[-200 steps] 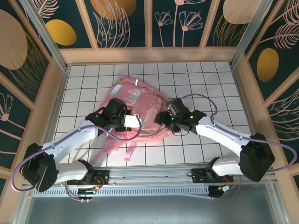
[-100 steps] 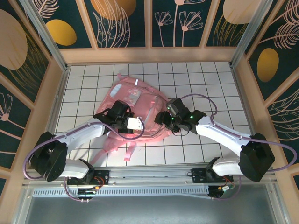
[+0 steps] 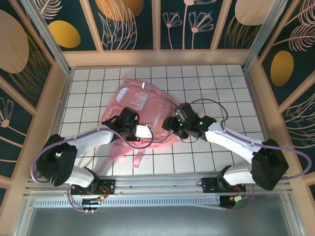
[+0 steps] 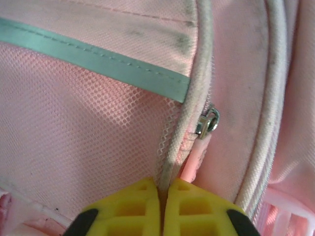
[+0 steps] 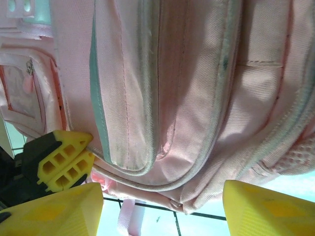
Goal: Pack books, pencil case, and school supplies into a backpack
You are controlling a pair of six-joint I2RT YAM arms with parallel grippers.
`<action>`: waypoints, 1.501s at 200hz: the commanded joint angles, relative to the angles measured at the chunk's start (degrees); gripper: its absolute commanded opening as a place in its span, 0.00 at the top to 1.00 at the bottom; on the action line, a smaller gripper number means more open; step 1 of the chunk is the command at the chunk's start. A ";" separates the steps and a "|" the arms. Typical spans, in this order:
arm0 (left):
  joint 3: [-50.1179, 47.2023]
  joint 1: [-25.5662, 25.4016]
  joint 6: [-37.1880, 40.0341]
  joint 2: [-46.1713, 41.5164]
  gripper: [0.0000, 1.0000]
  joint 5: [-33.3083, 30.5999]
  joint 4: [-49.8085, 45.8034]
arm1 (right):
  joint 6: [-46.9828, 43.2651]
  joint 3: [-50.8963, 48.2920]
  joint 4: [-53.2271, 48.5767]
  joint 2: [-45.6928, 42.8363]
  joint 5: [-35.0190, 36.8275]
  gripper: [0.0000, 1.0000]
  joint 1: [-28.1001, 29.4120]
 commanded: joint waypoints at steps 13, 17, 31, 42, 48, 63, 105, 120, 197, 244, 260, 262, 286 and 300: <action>3.63 0.43 -0.99 -0.07 1.00 4.07 -2.64 | -3.11 3.66 4.58 7.27 -2.21 0.34 -0.43; 3.68 0.46 -1.43 -0.32 1.00 4.31 -2.64 | -3.45 4.32 4.65 8.05 -2.10 0.35 -0.60; 4.08 0.42 -3.64 -1.82 1.00 5.88 -2.31 | -3.69 5.96 5.05 10.66 -3.15 0.34 -1.41; 4.25 0.50 -6.15 -3.19 1.00 7.56 -1.28 | -3.92 6.53 6.57 11.96 -4.57 0.37 -2.02; 4.14 0.49 -7.37 -3.89 1.00 8.81 -0.58 | -4.01 6.71 7.49 12.39 -4.93 0.39 -2.38; 3.79 0.48 -10.47 -5.20 1.00 12.14 1.21 | -5.24 7.92 9.26 13.55 -6.69 0.59 -3.64; 3.97 0.44 -13.83 -6.20 1.00 15.19 2.03 | -9.57 12.91 8.45 14.94 -11.45 1.00 -9.24; 4.00 0.41 -13.37 -6.23 1.00 15.30 1.60 | -10.97 14.42 7.72 15.22 -15.22 1.00 -10.78; -0.52 0.50 -10.08 -4.49 0.41 2.40 7.58 | -11.63 18.51 4.39 14.65 -21.52 1.00 -11.78; 3.57 0.47 -9.66 1.16 0.44 0.34 8.35 | -11.38 18.11 4.02 13.38 -21.69 1.00 -11.36; 4.47 0.54 -9.30 1.34 0.46 3.38 7.79 | -11.30 17.64 3.56 13.07 -21.61 1.00 -11.13; 4.48 0.53 -9.28 1.30 0.46 3.99 7.70 | -11.31 17.58 3.60 13.10 -21.61 1.00 -11.06; 4.75 0.88 -9.52 0.55 0.53 8.36 7.22 | -11.03 16.52 4.00 12.59 -21.43 1.00 -10.66; 4.68 1.47 -9.67 0.23 0.53 10.98 6.78 | -11.14 16.51 3.73 12.68 -21.52 1.00 -10.55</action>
